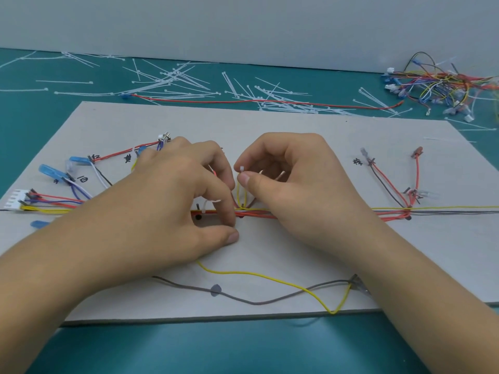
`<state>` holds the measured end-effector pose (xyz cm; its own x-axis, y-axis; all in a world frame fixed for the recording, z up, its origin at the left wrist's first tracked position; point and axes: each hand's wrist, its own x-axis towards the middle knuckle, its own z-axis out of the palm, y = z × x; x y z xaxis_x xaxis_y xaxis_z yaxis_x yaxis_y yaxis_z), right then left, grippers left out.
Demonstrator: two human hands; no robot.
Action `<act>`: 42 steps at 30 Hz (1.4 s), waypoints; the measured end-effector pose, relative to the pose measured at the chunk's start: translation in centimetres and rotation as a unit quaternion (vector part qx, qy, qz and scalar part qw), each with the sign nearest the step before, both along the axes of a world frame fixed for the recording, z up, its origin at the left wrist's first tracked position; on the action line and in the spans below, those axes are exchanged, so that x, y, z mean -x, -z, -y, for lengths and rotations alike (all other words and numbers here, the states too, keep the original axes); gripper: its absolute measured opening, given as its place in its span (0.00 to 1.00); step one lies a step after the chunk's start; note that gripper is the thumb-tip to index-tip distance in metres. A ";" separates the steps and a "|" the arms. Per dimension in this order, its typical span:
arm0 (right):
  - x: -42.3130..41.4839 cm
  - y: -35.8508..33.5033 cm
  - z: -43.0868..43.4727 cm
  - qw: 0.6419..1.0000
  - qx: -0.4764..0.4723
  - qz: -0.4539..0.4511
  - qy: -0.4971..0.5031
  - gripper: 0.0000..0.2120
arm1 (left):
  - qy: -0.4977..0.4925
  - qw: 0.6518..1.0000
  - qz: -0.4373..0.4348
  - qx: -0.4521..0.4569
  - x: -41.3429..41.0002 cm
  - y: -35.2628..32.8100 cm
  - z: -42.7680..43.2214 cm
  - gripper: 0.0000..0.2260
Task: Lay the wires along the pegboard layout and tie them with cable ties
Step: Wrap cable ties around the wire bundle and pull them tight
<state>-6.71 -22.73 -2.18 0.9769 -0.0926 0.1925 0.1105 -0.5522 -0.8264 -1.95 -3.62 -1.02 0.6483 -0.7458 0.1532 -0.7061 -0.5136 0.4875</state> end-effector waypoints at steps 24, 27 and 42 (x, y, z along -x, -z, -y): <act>0.1 0.1 0.1 1.000 0.019 -0.013 -0.009 0.06 | 0.044 0.998 -0.038 0.013 -0.4 0.0 -0.1 0.13; 0.1 0.1 0.0 1.000 0.023 -0.011 -0.011 0.05 | 0.047 0.998 -0.030 0.018 -0.4 0.1 -0.2 0.12; 0.2 0.1 0.0 0.999 0.020 -0.013 -0.024 0.06 | 0.073 0.997 0.002 0.015 -0.5 0.2 -0.2 0.04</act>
